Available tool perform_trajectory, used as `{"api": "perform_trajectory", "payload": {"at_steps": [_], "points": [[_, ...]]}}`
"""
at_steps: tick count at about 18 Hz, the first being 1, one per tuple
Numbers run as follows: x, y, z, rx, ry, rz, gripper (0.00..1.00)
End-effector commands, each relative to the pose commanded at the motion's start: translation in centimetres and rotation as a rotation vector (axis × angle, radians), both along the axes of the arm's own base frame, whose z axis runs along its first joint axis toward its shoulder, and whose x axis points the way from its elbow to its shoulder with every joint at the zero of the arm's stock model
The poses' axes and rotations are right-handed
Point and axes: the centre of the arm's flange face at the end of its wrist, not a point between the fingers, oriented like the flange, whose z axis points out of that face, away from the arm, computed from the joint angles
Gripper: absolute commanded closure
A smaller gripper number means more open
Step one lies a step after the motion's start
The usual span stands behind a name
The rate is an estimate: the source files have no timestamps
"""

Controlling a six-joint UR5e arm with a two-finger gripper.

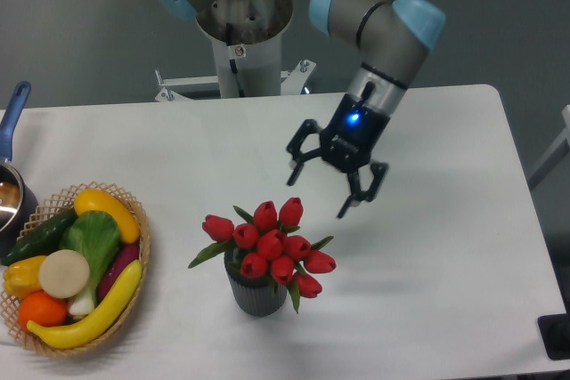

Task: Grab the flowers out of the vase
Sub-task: 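Move the open gripper down toward the red tulip stems above the vase, then close the gripper around the tulip stems just below the blooms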

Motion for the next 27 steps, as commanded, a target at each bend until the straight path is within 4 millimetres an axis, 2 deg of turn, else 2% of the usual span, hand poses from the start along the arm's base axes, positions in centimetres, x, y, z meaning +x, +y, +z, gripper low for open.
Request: {"api": "perform_trajectory", "payload": {"at_steps": [5, 12, 17, 27], "points": [[-0.4, 1.3, 0.1, 0.127, -0.059, -0.031, 0.00], [-2.7, 2.4, -0.6, 0.177, -0.085, -0.037, 0.00], [-3.0, 3.1, -1.5, 0.187, -0.111, -0.045, 0.00], [-1.8, 5.1, -3.0, 0.227, -0.163, -0.089, 0.00]]}}
